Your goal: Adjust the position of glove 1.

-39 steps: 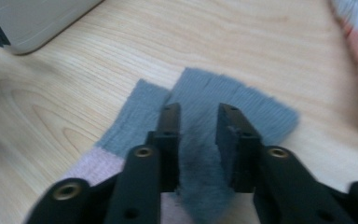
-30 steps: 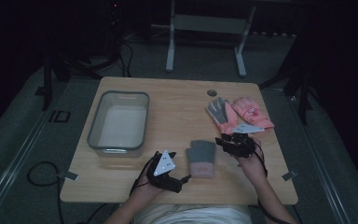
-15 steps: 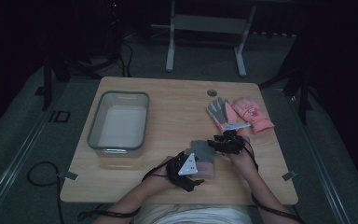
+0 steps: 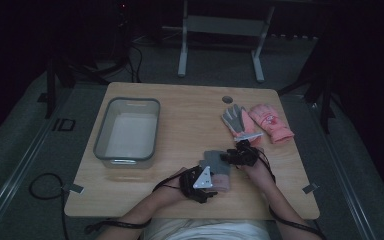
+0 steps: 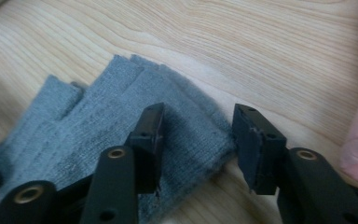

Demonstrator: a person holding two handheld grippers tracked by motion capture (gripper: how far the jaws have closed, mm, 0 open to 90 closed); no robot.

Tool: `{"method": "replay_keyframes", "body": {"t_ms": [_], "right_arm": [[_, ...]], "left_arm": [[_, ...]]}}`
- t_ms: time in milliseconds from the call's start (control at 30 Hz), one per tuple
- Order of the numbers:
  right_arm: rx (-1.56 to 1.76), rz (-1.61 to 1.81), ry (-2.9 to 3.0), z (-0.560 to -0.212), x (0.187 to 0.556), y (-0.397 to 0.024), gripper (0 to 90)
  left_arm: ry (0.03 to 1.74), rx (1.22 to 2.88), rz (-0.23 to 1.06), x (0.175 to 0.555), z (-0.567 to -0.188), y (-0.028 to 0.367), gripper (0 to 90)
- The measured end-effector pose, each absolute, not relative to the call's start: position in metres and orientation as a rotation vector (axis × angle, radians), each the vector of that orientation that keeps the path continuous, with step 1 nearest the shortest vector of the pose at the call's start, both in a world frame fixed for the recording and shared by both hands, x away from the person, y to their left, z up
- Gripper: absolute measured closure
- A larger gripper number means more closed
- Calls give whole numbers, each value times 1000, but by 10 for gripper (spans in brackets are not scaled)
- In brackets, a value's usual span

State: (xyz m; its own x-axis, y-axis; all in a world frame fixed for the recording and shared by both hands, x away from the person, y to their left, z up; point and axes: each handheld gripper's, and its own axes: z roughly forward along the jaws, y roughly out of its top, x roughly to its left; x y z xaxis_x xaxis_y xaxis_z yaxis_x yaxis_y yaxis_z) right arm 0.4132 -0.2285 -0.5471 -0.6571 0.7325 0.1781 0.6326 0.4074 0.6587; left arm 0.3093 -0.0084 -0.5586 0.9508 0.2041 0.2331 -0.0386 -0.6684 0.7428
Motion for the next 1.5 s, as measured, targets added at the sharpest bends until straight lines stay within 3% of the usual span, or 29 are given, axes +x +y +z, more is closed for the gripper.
{"method": "replay_keyframes", "body": {"t_ms": [133,233,333,400,1133,1500], "right_arm": [[1228,1110,2538,-548,414,-228,635],[1226,1076,2553,-544,411,-223,741],[1191,1038,2540,-541,407,-217,761],[1193,1047,2543,-539,406,-217,766],[1055,1252,2465,-472,409,-204,770],[951,1304,2450,-438,419,-168,771]], "left_arm": [[105,2305,446,309,-559,-12,372],[113,2310,443,310,-555,-13,476],[138,2312,410,313,-546,-11,630],[162,2310,395,314,-544,-11,666],[215,2334,495,331,-483,15,695],[241,2362,546,335,-453,46,694]]}}
